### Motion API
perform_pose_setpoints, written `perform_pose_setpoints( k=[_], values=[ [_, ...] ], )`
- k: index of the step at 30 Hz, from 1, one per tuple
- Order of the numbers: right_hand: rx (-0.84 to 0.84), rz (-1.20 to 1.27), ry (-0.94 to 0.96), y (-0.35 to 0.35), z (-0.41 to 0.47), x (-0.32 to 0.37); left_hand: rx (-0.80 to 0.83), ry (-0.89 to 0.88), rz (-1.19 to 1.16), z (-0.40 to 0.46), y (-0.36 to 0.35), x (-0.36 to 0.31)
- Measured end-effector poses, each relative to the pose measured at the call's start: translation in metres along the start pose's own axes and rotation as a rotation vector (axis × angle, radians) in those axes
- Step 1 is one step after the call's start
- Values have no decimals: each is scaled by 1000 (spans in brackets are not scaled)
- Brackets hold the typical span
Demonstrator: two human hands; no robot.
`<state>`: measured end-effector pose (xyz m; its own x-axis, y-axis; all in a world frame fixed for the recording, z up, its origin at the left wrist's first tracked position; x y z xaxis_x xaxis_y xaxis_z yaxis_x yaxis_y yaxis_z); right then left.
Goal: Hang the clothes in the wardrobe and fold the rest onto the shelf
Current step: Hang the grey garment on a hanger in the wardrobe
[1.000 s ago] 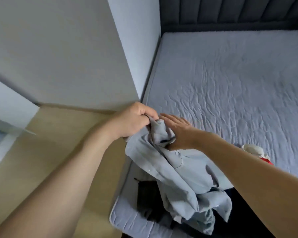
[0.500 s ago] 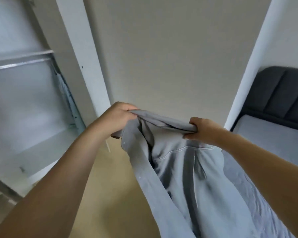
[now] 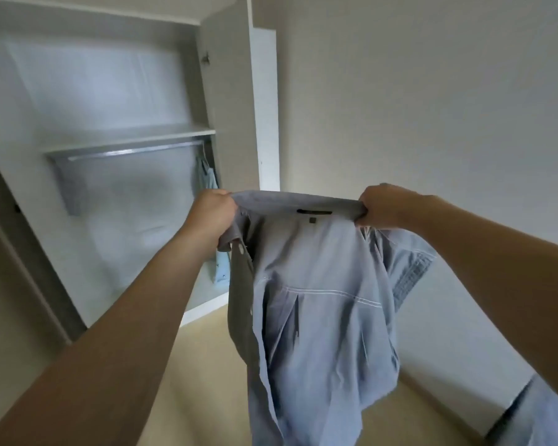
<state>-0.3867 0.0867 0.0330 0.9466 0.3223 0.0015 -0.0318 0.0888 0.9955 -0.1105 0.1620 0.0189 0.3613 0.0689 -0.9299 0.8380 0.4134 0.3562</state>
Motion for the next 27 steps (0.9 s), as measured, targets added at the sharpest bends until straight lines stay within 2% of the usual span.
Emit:
perform_pose_setpoints(
  k=[3, 8, 10, 14, 17, 19, 22, 27],
  values=[
    [-123, 40, -55, -9, 60, 15, -71, 38, -36, 43, 20, 16],
    [-162, 352, -161, -60, 152, 23, -214, 157, -358, 122, 49, 51],
    [-171, 535, -202, -76, 194, 33, -239, 172, -404, 159, 59, 63],
    [-84, 1036, -247, -88, 294, 79, -390, 245, -352, 239, 97, 86],
    [178, 1119, -239, -102, 346, 125, -481, 314, -337, 283, 126, 103],
    [281, 1150, -243, -116, 382, 155, -531, 323, -325, 309, 140, 121],
    [282, 1232, -269, -128, 431, 198, -527, 359, -221, 338, 152, 150],
    [324, 1548, -320, -147, 507, 275, -464, 438, -270, 394, 170, 200]
  ],
)
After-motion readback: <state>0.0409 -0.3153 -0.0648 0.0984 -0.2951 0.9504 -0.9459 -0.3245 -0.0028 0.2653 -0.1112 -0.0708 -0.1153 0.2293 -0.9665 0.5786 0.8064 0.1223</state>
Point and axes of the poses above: each hand's wrist, its own z-axis towards the middle knuckle, its own y-axis out of the back of the hand, x = y × z, the point moved 9 cm from there along z, towards the middle knuckle, and after that the axes turned 7 degrees about z, right-handed, at the moved point
